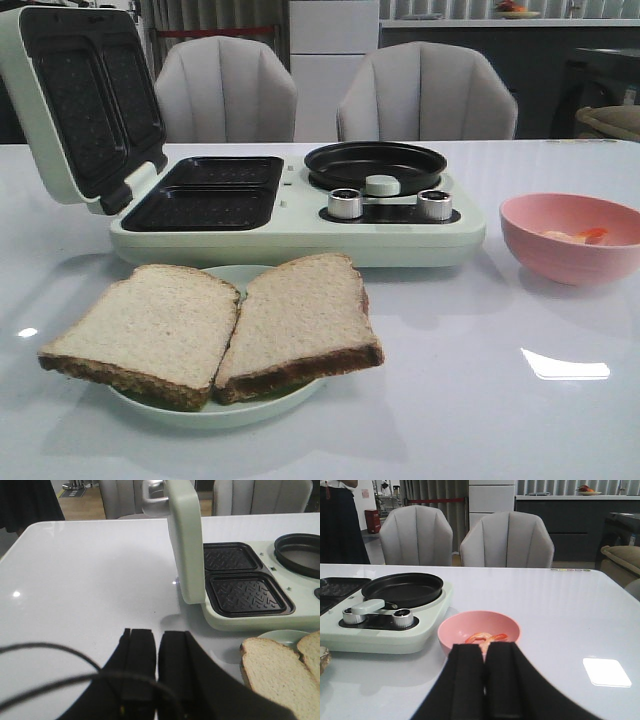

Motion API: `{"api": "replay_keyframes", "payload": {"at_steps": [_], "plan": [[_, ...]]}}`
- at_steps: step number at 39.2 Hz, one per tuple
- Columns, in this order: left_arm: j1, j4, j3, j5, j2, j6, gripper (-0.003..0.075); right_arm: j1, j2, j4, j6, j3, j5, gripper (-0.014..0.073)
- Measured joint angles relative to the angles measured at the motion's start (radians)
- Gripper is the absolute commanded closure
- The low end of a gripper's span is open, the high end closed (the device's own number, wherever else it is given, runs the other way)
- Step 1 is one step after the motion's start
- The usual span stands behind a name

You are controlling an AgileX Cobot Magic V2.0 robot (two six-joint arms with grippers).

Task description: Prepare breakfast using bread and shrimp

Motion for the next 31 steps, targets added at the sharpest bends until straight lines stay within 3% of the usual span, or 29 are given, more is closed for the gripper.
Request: {"api": "replay_keyframes", "payload": {"at_steps": [10,14,22,31], "plan": [[0.0,0.0,0.0,-0.02,0.0,0.0,0.0587,0.0,0.0,0.0,0.0,0.0,0.0,0.0449],[0.0,0.0,0.0,-0.027,0.002,0.0,0.0503,0.0,0.0,0.0,0.0,0.0,0.0,0.0449],[0.0,0.007,0.0,-0.027,0.002,0.0,0.0248,0.0,0.0,0.0,0.0,0.0,0.0,0.0449],[0.0,0.009,0.0,-0.024,0.002,0.0,0.0219,0.0,0.0,0.0,0.0,0.0,0.0,0.0449]]}}
